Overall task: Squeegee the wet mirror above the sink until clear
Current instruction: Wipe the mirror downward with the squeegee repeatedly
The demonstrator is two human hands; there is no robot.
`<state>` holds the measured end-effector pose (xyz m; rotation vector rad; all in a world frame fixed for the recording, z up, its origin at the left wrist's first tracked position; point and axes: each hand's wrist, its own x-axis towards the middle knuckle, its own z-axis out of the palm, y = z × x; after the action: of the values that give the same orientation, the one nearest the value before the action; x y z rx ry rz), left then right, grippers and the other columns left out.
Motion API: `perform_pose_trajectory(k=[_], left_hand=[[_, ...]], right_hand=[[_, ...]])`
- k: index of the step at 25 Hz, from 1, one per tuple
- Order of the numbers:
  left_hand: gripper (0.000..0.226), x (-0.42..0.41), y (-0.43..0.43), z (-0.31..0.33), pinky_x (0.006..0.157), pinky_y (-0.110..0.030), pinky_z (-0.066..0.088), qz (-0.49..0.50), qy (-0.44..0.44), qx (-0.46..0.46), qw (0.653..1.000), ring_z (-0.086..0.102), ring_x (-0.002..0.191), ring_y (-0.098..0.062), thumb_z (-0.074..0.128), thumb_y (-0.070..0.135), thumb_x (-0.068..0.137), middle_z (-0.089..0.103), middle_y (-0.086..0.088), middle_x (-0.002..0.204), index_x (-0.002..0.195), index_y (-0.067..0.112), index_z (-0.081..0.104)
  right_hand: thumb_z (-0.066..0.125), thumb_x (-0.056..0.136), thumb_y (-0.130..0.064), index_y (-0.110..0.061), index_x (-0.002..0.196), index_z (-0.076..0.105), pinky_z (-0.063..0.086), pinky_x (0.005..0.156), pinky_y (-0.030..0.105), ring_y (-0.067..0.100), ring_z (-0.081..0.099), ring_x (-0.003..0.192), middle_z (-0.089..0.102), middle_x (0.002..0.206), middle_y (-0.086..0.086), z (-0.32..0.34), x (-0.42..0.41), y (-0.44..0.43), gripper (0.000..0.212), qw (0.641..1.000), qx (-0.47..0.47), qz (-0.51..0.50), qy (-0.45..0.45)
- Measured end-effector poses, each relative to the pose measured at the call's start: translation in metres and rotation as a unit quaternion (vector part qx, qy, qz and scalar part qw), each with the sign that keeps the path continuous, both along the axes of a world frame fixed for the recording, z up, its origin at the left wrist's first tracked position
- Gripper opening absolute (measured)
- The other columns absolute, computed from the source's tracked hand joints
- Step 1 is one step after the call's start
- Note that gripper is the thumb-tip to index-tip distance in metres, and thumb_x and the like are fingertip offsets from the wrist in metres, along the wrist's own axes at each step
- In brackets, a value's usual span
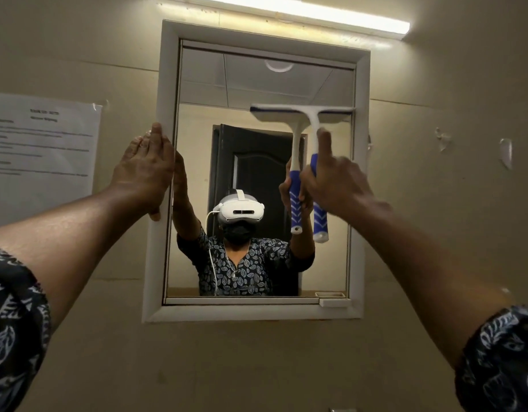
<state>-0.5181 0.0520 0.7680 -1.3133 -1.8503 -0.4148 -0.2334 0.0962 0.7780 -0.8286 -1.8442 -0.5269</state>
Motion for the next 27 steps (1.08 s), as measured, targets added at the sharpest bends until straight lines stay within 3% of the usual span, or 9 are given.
perform_pose_trajectory(k=[7,13,17,19,20,21,23,27], left_hand=[[0.138,0.002,-0.002,-0.001,0.119,-0.039,0.000,0.010,0.003,-0.009,1.000,-0.005,0.147,-0.033,0.089,0.018,0.056,-0.019,-0.022,0.155,0.149,0.000,-0.010],[0.140,0.005,-0.007,-0.001,0.119,-0.038,0.000,0.001,-0.002,-0.014,1.000,-0.006,0.147,-0.033,0.090,0.020,0.053,-0.018,-0.021,0.155,0.149,0.000,-0.010],[0.143,0.005,-0.009,0.000,0.119,-0.038,0.000,-0.004,-0.007,-0.023,1.000,-0.008,0.146,-0.033,0.091,0.024,0.052,-0.019,-0.021,0.155,0.149,-0.001,-0.011],[0.143,0.005,-0.010,0.000,0.119,-0.038,0.000,-0.003,-0.006,-0.023,1.000,-0.008,0.146,-0.033,0.091,0.025,0.052,-0.019,-0.021,0.155,0.149,-0.001,-0.011],[0.142,0.005,-0.010,-0.001,0.118,-0.038,0.000,-0.002,-0.006,-0.021,1.000,-0.007,0.146,-0.034,0.091,0.025,0.052,-0.019,-0.021,0.155,0.149,-0.001,-0.011],[0.142,0.006,-0.010,-0.001,0.119,-0.038,0.000,-0.001,-0.006,-0.019,1.000,-0.006,0.146,-0.034,0.091,0.025,0.052,-0.018,-0.021,0.155,0.149,-0.001,-0.011],[0.143,0.006,-0.009,-0.001,0.119,-0.038,0.001,0.002,-0.003,-0.018,1.000,-0.005,0.147,-0.034,0.091,0.026,0.052,-0.017,-0.022,0.155,0.148,-0.001,-0.011],[0.141,0.005,-0.010,-0.001,0.120,-0.039,0.002,0.004,0.001,-0.018,1.000,-0.005,0.147,-0.034,0.090,0.025,0.053,-0.017,-0.022,0.155,0.148,-0.001,-0.011]], right_hand=[[0.047,0.094,-0.031,-0.018,0.143,0.000,0.037,0.044,0.012,0.004,0.048,0.043,0.047,0.059,-0.006,-0.100,-0.004,-0.004,0.069,0.998,-0.054,-0.009,0.013],[0.048,0.094,-0.032,-0.030,0.136,-0.023,0.042,0.058,0.015,0.004,0.048,0.057,0.062,0.096,0.004,-0.183,-0.007,-0.002,0.082,0.995,-0.084,-0.045,0.001],[0.042,0.095,-0.037,-0.039,0.131,-0.028,0.047,0.063,0.016,0.008,0.057,0.068,0.062,0.095,-0.001,-0.230,-0.009,-0.019,0.078,0.985,-0.167,-0.048,-0.020],[0.064,0.083,-0.036,-0.030,0.144,-0.010,0.051,0.057,0.016,0.010,0.060,0.059,0.064,0.078,0.003,-0.248,-0.011,-0.026,0.096,0.983,-0.156,-0.083,-0.048],[0.082,0.065,-0.031,-0.017,0.144,0.012,0.050,0.045,0.015,0.011,0.058,0.045,0.063,0.061,0.007,-0.257,-0.010,-0.029,0.106,0.985,-0.145,-0.090,-0.039],[0.091,0.045,-0.027,-0.005,0.132,0.029,0.045,0.034,0.015,0.010,0.052,0.033,0.057,0.046,0.009,-0.264,-0.009,-0.031,0.109,0.986,-0.123,-0.112,-0.025],[0.094,0.025,-0.024,0.001,0.117,0.036,0.039,0.026,0.017,0.010,0.043,0.023,0.051,0.036,0.010,-0.277,-0.009,-0.035,0.111,0.983,-0.117,-0.139,0.003],[0.095,0.027,-0.023,-0.003,0.120,0.037,0.040,0.032,0.010,0.000,0.045,0.027,0.055,0.039,0.006,-0.276,-0.005,-0.042,0.111,0.988,-0.066,-0.130,0.050]])
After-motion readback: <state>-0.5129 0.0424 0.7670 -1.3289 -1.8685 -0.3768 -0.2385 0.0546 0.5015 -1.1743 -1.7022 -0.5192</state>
